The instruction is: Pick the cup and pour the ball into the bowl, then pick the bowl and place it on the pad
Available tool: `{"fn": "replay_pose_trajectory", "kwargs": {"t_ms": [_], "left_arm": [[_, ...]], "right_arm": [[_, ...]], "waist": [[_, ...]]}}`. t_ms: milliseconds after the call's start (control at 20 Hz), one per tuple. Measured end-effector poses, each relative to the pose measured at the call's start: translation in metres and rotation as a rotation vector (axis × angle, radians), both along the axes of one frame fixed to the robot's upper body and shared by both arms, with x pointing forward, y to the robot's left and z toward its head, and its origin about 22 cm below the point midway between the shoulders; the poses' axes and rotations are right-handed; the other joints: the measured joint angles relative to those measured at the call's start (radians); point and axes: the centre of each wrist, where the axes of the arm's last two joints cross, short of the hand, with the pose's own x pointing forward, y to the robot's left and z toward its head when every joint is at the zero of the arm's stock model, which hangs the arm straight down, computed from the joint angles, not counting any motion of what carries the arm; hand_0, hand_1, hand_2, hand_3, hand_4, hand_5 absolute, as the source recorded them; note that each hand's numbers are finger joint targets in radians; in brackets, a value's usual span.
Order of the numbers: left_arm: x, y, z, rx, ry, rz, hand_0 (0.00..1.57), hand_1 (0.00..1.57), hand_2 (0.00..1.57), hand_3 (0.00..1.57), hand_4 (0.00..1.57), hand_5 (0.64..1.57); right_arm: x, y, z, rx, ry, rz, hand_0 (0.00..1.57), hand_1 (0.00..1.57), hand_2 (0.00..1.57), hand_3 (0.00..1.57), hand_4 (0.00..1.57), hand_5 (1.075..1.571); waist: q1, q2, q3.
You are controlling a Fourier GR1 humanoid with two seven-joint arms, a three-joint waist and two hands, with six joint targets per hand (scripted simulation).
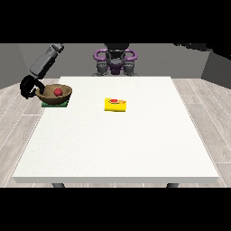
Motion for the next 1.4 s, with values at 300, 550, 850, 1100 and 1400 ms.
{"fn": "replay_pose_trajectory", "kwargs": {"t_ms": [300,550,850,1100,1400], "left_arm": [[-0.014,0.001,0.0,-0.01,-0.025,-0.012,0.0,0.0,0.0,0.0,0.69,1.557],[-0.015,0.002,-0.007,-0.019,0.022,-0.009,0.0,0.0,0.0,0.0,0.68,1.554],[-0.013,0.006,-0.017,-0.032,0.081,-0.014,0.0,0.0,0.0,0.0,0.66,1.548],[-0.016,0.019,-0.019,-0.039,0.121,0.016,0.0,0.0,0.0,0.0,0.65,1.539],[-0.014,0.018,-0.014,-0.043,0.127,0.0,0.0,0.0,0.0,0.0,0.87,1.557]], "right_arm": [[-0.01,-0.016,0.001,-0.017,-0.023,-0.003,1.57,1.57,1.57,0.35,0.98,1.57],[-0.009,-0.005,-0.022,-0.039,0.058,0.028,1.57,1.57,1.57,0.88,1.0,1.564],[-0.006,0.005,-0.036,-0.022,0.158,0.054,1.57,1.57,1.57,1.41,0.98,1.561],[-0.008,-0.004,-0.028,0.066,0.206,0.022,1.03,1.03,0.99,0.69,0.0,1.562],[-0.007,-0.009,-0.016,0.063,0.257,-0.042,0.0,0.0,0.0,0.0,0.0,1.484]], "waist": [[0.008,0.024,-0.0006],[0.002,-0.025,-0.0018],[0.0,-0.089,-0.0023],[-0.023,-0.132,-0.0025],[-0.01,-0.149,-0.0027]]}}
